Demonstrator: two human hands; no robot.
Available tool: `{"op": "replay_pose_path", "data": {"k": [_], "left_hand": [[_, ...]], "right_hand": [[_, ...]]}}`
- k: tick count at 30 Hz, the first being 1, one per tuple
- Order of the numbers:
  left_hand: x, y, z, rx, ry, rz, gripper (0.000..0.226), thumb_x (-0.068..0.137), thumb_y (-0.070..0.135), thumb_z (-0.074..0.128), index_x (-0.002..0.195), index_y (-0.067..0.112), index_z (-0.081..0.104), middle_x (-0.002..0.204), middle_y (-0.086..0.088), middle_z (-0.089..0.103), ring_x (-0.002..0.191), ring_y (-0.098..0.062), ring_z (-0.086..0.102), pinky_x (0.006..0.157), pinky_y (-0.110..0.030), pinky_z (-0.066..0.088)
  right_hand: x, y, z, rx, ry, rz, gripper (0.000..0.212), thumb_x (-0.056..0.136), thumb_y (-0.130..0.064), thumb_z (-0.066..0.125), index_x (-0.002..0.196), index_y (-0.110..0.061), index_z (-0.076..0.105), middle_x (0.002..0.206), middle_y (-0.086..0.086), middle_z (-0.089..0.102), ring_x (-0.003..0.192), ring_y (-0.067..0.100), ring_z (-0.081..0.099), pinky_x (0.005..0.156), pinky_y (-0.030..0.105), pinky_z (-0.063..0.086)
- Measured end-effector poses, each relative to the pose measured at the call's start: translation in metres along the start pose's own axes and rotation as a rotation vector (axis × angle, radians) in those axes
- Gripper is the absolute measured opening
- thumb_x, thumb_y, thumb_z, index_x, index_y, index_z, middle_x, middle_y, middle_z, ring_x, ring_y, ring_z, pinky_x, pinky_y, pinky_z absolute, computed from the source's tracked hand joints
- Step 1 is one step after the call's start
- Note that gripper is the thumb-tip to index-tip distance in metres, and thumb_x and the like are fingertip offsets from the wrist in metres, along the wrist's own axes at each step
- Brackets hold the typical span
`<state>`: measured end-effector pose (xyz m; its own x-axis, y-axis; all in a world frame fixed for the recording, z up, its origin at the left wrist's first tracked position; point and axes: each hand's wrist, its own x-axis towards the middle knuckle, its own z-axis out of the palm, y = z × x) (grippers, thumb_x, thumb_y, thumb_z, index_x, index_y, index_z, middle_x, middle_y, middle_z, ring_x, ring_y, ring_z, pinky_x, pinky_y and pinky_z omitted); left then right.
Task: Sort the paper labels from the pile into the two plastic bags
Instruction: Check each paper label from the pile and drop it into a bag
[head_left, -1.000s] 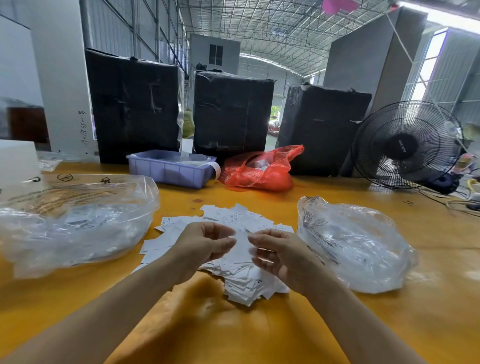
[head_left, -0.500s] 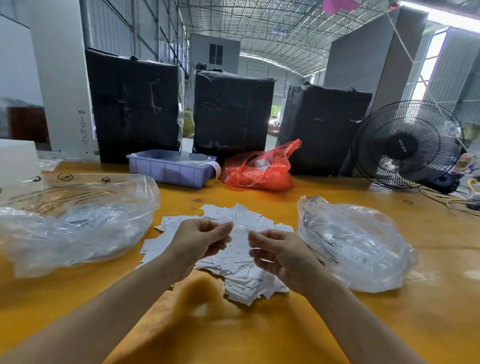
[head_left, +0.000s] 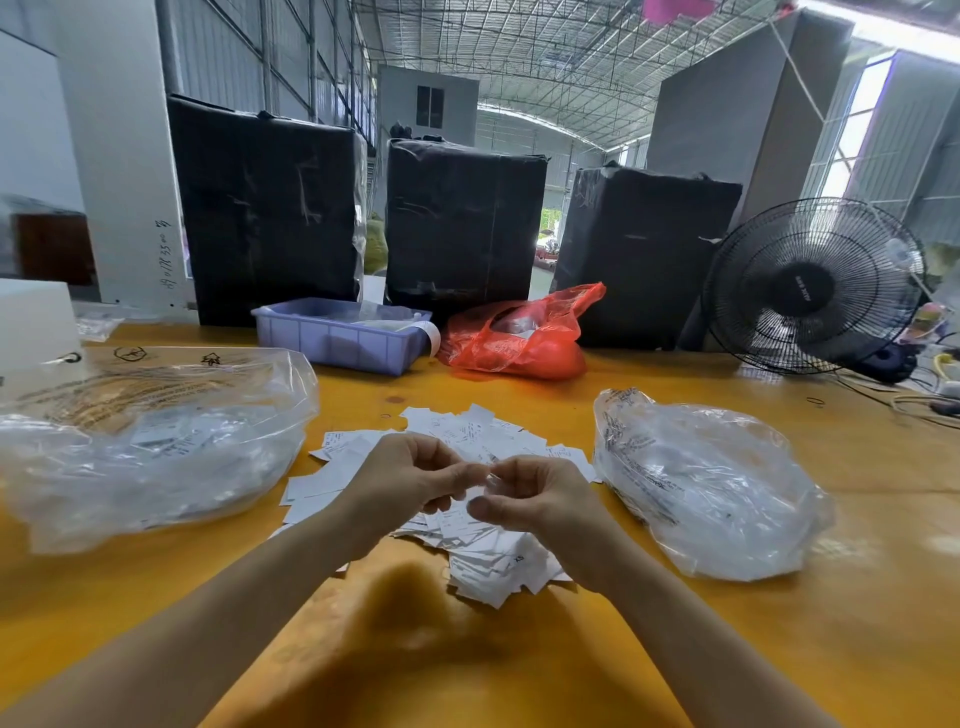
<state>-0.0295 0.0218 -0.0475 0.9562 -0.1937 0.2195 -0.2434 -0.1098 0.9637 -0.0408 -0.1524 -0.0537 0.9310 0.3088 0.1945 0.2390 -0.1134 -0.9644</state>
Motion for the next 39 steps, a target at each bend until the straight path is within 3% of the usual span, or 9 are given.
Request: {"op": "replay_pose_path", "data": {"k": [5, 10, 17, 21, 27, 32, 34, 36, 39], "left_hand": [[-0.001, 0.002, 0.004, -0.128, -0.049, -0.119, 0.049, 0.044, 0.04, 0.082, 0.085, 0.015, 0.072, 0.07, 0.002, 0.068, 0.062, -0.006, 0.061, 0.059, -0.02, 0.048], [-0.004, 0.002, 0.01, -0.271, -0.06, -0.158, 0.021, 0.058, 0.032, 0.079, 0.072, 0.016, 0.075, 0.07, -0.001, 0.067, 0.064, -0.009, 0.061, 0.06, -0.021, 0.047], [-0.001, 0.003, 0.005, -0.047, 0.044, -0.118, 0.016, 0.071, 0.023, 0.079, 0.066, 0.012, 0.068, 0.06, -0.001, 0.064, 0.059, -0.006, 0.059, 0.059, -0.02, 0.046], [-0.003, 0.001, 0.005, 0.013, 0.03, -0.125, 0.018, 0.072, 0.021, 0.08, 0.068, 0.009, 0.068, 0.059, -0.003, 0.064, 0.055, -0.006, 0.058, 0.053, -0.018, 0.046], [-0.006, 0.001, 0.006, -0.134, 0.022, -0.169, 0.011, 0.073, 0.013, 0.079, 0.077, 0.008, 0.07, 0.061, -0.002, 0.063, 0.056, -0.009, 0.057, 0.052, -0.018, 0.046], [-0.009, 0.0, 0.011, -0.256, 0.116, -0.225, 0.025, 0.065, 0.033, 0.076, 0.079, 0.012, 0.073, 0.073, 0.002, 0.072, 0.063, -0.008, 0.063, 0.058, -0.019, 0.046], [-0.005, -0.002, 0.008, -0.255, 0.211, -0.211, 0.021, 0.071, 0.028, 0.075, 0.081, 0.011, 0.072, 0.076, 0.003, 0.073, 0.069, -0.01, 0.065, 0.062, -0.02, 0.046], [0.0, -0.004, 0.002, -0.251, 0.319, -0.188, 0.014, 0.075, 0.021, 0.075, 0.082, 0.009, 0.071, 0.078, 0.0, 0.073, 0.071, -0.012, 0.065, 0.063, -0.021, 0.047], [0.003, -0.013, -0.003, -0.209, 0.406, -0.175, 0.012, 0.078, 0.014, 0.074, 0.083, 0.004, 0.07, 0.08, -0.007, 0.071, 0.072, -0.017, 0.065, 0.067, -0.024, 0.05]], "right_hand": [[0.001, -0.003, 0.0, 0.229, 0.03, 0.054, 0.019, 0.068, 0.0, 0.075, 0.069, -0.005, 0.056, 0.06, 0.006, 0.058, 0.056, 0.015, 0.061, 0.057, 0.022, 0.051], [-0.001, -0.004, 0.001, 0.289, -0.029, 0.042, 0.02, 0.062, -0.006, 0.076, 0.07, -0.004, 0.057, 0.064, 0.008, 0.062, 0.059, 0.018, 0.066, 0.059, 0.024, 0.054], [-0.001, -0.008, -0.002, 0.057, 0.058, 0.028, 0.043, 0.067, -0.037, 0.074, 0.1, -0.01, 0.067, 0.082, 0.001, 0.071, 0.074, 0.013, 0.066, 0.066, 0.024, 0.052], [-0.001, -0.008, -0.003, -0.01, 0.092, -0.007, 0.016, 0.078, -0.024, 0.073, 0.083, -0.009, 0.072, 0.067, -0.002, 0.066, 0.061, 0.007, 0.055, 0.056, 0.02, 0.043], [0.001, -0.005, 0.001, 0.12, 0.113, -0.006, 0.01, 0.088, -0.007, 0.063, 0.082, 0.001, 0.065, 0.066, 0.007, 0.064, 0.057, 0.012, 0.056, 0.055, 0.022, 0.046], [0.001, -0.003, 0.008, 0.236, 0.108, 0.012, 0.011, 0.09, -0.004, 0.059, 0.079, -0.001, 0.063, 0.07, 0.012, 0.066, 0.06, 0.017, 0.062, 0.06, 0.024, 0.054], [0.002, 0.002, 0.007, 0.032, 0.197, -0.064, 0.011, 0.09, -0.005, 0.06, 0.08, -0.004, 0.062, 0.073, 0.01, 0.067, 0.063, 0.016, 0.063, 0.061, 0.023, 0.053], [0.006, 0.01, 0.004, -0.429, 0.327, -0.199, 0.007, 0.091, -0.009, 0.06, 0.085, -0.007, 0.065, 0.081, 0.007, 0.068, 0.073, 0.016, 0.062, 0.068, 0.024, 0.052], [0.011, 0.022, 0.005, -0.85, 0.287, -0.266, 0.023, 0.093, -0.022, 0.057, 0.111, -0.01, 0.065, 0.109, 0.005, 0.066, 0.103, 0.016, 0.056, 0.089, 0.022, 0.043]]}}
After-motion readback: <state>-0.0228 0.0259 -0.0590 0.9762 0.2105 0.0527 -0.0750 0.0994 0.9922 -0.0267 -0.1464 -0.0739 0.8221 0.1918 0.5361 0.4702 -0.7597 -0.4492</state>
